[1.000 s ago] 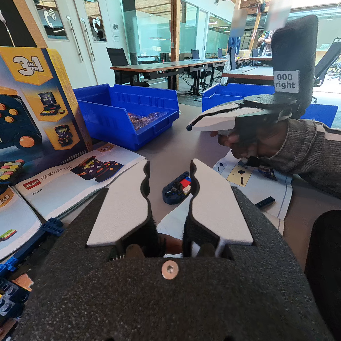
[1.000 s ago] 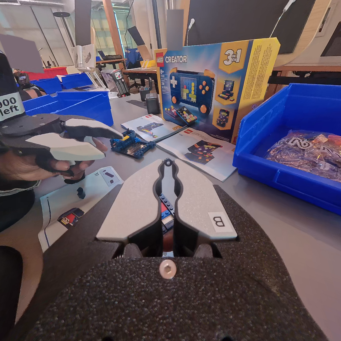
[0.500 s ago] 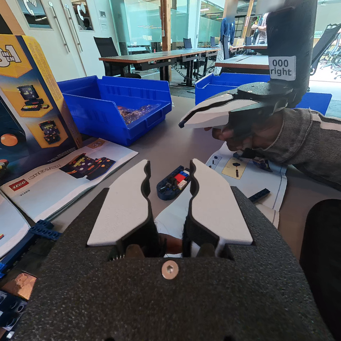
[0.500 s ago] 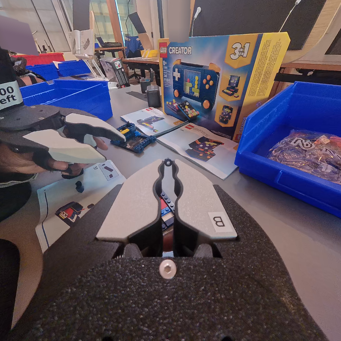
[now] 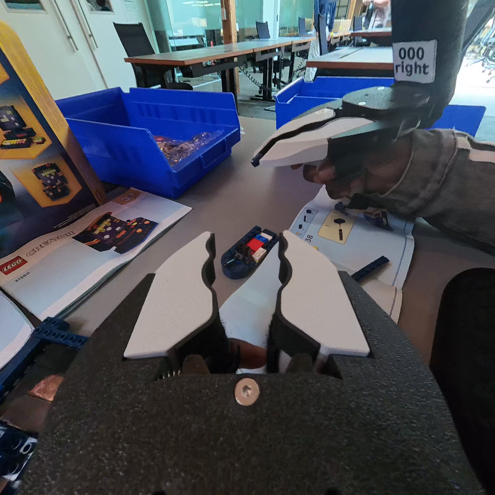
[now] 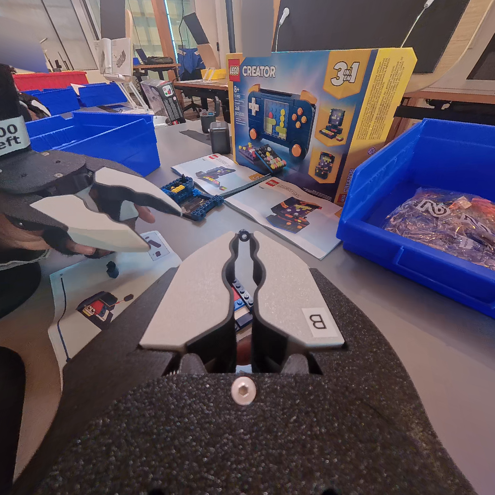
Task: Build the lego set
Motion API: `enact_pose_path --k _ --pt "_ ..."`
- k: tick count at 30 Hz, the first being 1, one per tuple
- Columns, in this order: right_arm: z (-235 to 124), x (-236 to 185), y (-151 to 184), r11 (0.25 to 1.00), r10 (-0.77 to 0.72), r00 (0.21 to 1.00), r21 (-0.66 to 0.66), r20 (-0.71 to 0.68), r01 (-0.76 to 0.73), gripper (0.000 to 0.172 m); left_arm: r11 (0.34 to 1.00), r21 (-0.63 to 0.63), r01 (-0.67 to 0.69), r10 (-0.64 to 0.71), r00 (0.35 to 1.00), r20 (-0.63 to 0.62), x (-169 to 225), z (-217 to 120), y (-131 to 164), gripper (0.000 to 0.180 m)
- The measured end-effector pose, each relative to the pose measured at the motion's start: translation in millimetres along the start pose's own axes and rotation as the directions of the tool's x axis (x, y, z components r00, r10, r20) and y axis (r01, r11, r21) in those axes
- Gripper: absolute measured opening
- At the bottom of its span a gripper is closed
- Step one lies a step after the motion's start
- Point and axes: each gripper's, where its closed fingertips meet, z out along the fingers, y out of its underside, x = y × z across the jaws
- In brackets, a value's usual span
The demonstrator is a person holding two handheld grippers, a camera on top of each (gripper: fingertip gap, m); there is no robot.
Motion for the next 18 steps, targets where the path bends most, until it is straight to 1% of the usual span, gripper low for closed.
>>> enact_pose_path --k 8,16,18 --pt "1.0 -1.1 1.3 1.0 -0.008 1.0 -0.009 0.002 0.008 0.007 0.995 -0.048 -0.086 0.085 0.996 -0.025 9.3 4.4 7.6 0.054" --pt "1.6 -1.2 2.6 1.0 -0.009 1.0 -0.016 0.002 0.009 0.007 0.996 -0.054 -0.065 0.064 0.998 -0.028 8.6 4.9 9.0 0.054" --pt "1.9 -1.3 2.8 1.0 -0.009 1.0 -0.017 0.004 0.009 0.007 0.999 -0.027 -0.037 0.037 0.999 0.003 3.0 3.3 4.6 0.051"
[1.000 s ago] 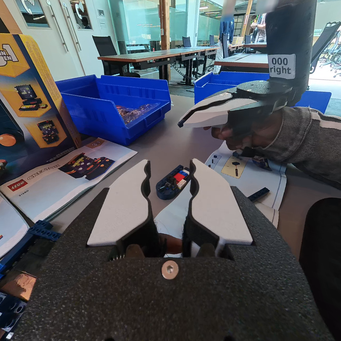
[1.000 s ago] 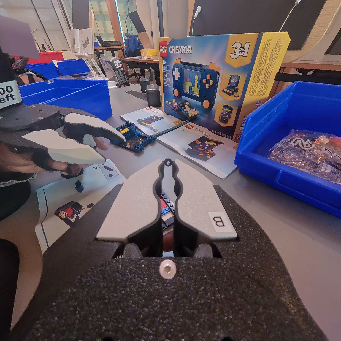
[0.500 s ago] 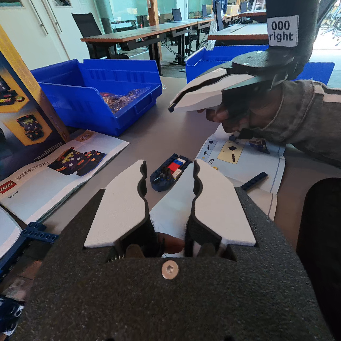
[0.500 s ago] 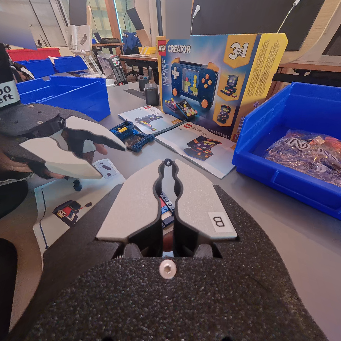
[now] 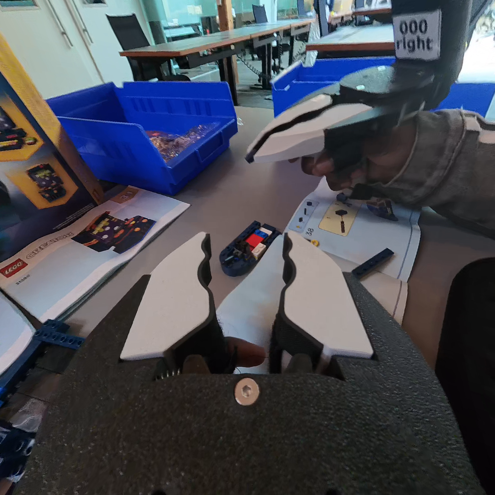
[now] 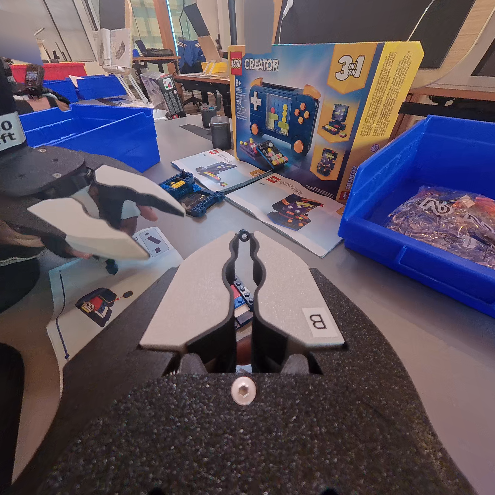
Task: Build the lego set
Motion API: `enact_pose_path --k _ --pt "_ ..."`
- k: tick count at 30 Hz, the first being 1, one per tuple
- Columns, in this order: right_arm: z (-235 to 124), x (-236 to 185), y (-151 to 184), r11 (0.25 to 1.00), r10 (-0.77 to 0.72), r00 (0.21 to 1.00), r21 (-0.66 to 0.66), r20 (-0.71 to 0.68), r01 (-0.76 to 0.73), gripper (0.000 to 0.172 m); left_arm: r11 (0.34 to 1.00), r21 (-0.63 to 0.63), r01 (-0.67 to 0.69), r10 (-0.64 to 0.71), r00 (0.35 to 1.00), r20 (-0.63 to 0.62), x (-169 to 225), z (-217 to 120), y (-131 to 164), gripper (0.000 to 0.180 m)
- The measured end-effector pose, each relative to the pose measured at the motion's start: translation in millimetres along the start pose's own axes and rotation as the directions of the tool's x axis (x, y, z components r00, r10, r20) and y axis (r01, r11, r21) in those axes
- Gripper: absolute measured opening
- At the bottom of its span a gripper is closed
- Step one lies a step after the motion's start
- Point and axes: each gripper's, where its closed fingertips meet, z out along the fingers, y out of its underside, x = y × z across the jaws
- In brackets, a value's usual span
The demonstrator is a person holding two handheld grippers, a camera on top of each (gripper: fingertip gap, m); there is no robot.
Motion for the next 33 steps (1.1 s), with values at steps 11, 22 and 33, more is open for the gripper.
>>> enact_pose_path --k 11,22,33 --pt "-1 0 -1 1.0 -0.002 1.0 0.0 -0.001 0.002 0.007 0.988 0.091 0.123 -0.122 0.992 -0.011 -7 -5 -12 0.044" --pt "-3 2 -3 1.0 -0.002 1.0 0.011 -0.007 0.002 0.007 0.972 0.151 0.18 -0.176 0.984 -0.039 -8 -10 -23 0.042" --pt "-12 9 -15 0.996 0.044 0.999 0.073 -0.01 -0.043 0.007 0.926 0.187 0.328 -0.302 0.94 -0.157 -8 -18 -36 0.038"
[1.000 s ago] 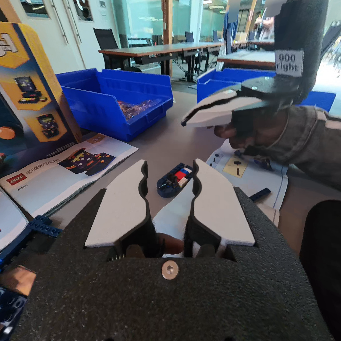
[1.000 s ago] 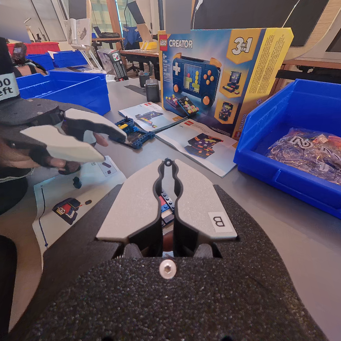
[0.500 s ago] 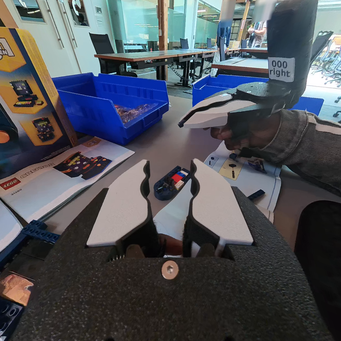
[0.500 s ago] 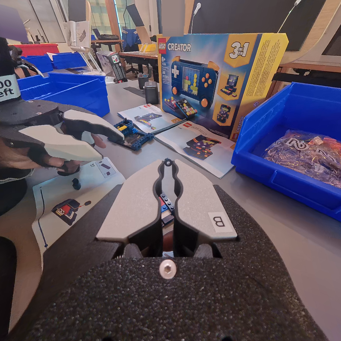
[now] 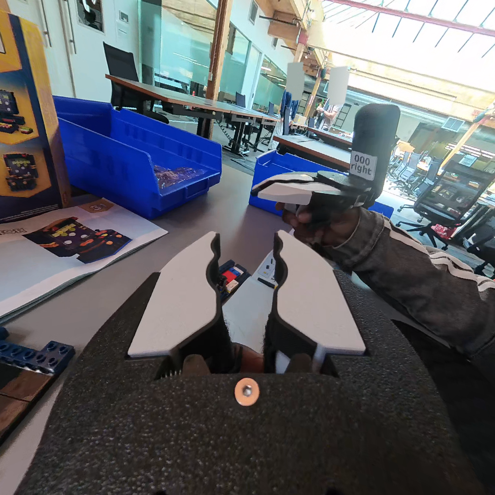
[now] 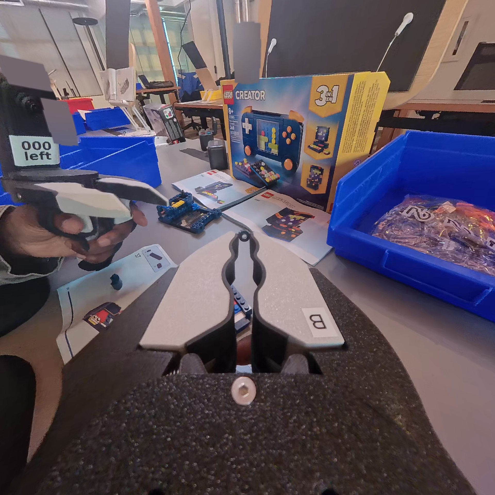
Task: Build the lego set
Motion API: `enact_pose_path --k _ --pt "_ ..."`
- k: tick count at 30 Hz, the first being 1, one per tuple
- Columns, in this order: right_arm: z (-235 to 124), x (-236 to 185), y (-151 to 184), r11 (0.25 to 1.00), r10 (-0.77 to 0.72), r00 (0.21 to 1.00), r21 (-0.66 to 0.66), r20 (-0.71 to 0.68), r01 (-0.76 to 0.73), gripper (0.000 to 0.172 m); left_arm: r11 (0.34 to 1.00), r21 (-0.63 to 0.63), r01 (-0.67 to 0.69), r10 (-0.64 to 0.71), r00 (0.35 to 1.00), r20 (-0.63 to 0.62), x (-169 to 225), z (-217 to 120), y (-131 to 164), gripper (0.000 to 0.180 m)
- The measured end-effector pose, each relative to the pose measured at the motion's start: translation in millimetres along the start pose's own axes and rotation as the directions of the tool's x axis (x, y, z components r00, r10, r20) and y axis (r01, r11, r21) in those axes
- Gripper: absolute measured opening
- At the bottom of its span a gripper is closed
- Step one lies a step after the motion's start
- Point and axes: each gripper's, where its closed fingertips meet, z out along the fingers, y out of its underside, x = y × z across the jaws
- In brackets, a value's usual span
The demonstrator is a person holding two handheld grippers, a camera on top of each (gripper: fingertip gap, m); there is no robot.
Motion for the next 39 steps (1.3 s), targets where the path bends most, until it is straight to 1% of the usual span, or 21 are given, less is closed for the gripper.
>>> enact_pose_path --k 6,12,19,22,25,27,29,31,33,34,36,39 --pt "1 0 4 1.0 -0.009 1.0 -0.024 0.003 0.009 0.007 0.987 -0.079 -0.139 0.141 0.99 0.027 0 3 13 0.036" --pt "2 -1 7 0.999 -0.02 1.0 -0.044 0.009 0.02 0.007 0.963 -0.147 -0.228 0.234 0.972 0.027 2 7 26 0.036" --pt "3 -3 12 0.996 -0.036 0.999 -0.076 0.018 0.037 0.007 0.951 -0.17 -0.26 0.267 0.964 0.019 3 8 30 0.036" --pt "3 -4 20 0.988 -0.067 0.997 -0.136 0.029 0.07 0.007 0.951 -0.172 -0.256 0.264 0.964 0.02 2 8 31 0.036" --pt "3 -8 34 0.965 -0.108 0.991 -0.232 0.076 0.123 0.007 0.949 -0.18 -0.259 0.268 0.963 0.026 1 8 32 0.036" --pt "0 -8 50 0.918 -0.142 0.981 -0.354 0.131 0.18 0.007 0.948 -0.187 -0.259 0.269 0.963 0.033 -2 8 35 0.036" --pt "-4 -6 59 0.844 -0.161 0.969 -0.483 0.185 0.233 0.007 0.946 -0.202 -0.254 0.259 0.966 0.001 1 10 40 0.04" --pt "-7 -5 63 0.745 -0.208 0.942 -0.582 0.264 0.327 0.007 0.939 -0.215 -0.267 0.268 0.963 -0.023 6 11 42 0.046" --pt "-4 1 68 0.635 -0.239 0.919 -0.665 0.314 0.392 0.007 0.925 -0.231 -0.3 0.303 0.953 -0.026 7 11 45 0.048" --pt "-2 2 72 0.589 -0.245 0.907 -0.69 0.343 0.42 0.007 0.918 -0.245 -0.311 0.314 0.949 -0.025 7 11 48 0.05" --pt "3 3 81 0.528 -0.233 0.883 -0.709 0.408 0.467 0.007 0.91 -0.271 -0.313 0.314 0.949 -0.039 8 12 53 0.055" --pt "7 8 87 0.482 -0.232 0.857 -0.711 0.461 0.512 0.007 0.907 -0.302 -0.295 0.291 0.955 -0.06 9 13 58 0.062"
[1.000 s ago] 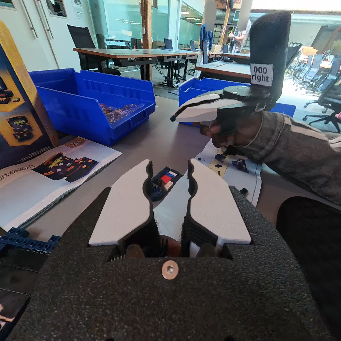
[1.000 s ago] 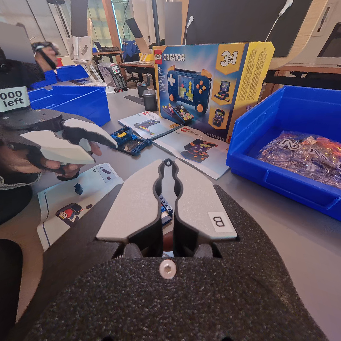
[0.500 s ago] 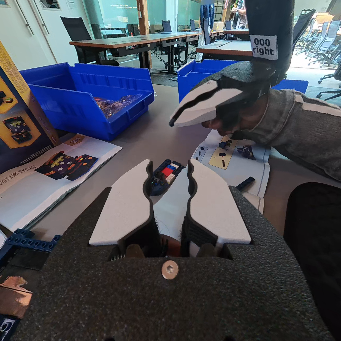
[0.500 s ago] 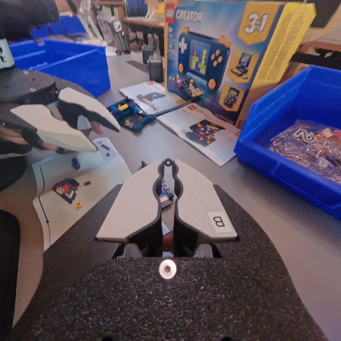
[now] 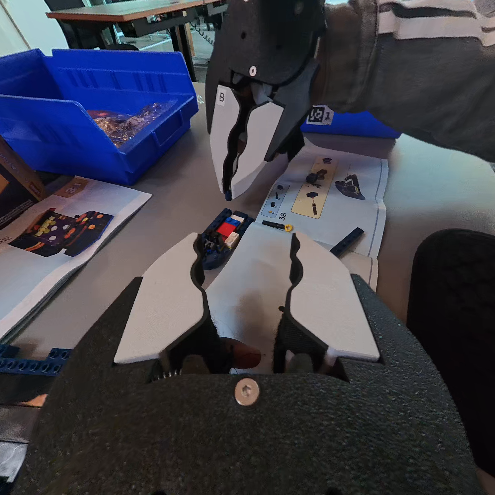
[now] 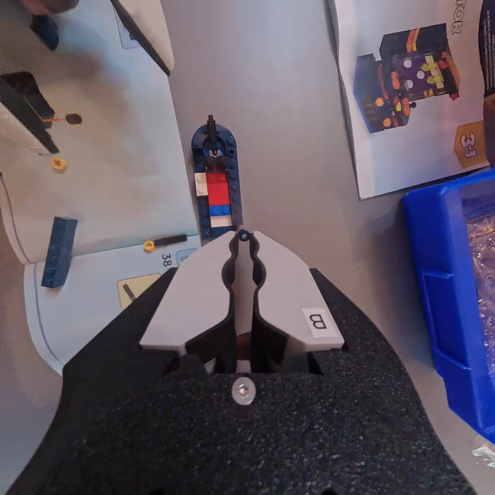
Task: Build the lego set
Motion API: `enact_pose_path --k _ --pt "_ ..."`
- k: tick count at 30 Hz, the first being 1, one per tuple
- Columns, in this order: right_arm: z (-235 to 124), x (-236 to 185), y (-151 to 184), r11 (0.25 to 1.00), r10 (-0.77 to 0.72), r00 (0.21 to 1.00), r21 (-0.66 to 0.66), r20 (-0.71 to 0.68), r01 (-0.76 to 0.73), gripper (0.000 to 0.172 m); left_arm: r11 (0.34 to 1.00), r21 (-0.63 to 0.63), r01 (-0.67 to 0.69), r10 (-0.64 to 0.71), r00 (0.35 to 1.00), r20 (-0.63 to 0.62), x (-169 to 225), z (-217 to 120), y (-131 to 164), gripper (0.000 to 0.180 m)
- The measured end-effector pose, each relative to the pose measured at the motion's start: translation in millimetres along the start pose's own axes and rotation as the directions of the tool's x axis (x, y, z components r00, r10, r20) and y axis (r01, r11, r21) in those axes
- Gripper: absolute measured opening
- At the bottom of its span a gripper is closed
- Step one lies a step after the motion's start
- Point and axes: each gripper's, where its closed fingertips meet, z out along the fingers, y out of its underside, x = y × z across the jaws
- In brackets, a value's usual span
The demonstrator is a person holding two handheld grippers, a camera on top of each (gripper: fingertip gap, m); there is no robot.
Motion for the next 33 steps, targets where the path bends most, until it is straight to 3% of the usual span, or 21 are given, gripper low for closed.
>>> enact_pose_path --k 19,27,33 --pt "9 -5 -6 0.997 -0.056 0.995 -0.043 0.084 0.059 0.007 0.997 -0.049 0.067 -0.068 0.998 -0.016 -2 3 7 0.064" --pt "10 -5 -7 0.994 -0.072 0.994 -0.08 0.085 0.079 0.007 0.957 -0.25 0.147 -0.168 0.984 -0.067 3 14 33 0.073" --pt "10 -5 -8 0.99 -0.075 0.994 -0.113 0.085 0.084 0.007 0.942 -0.282 0.181 -0.209 0.975 -0.071 3 15 37 0.074"
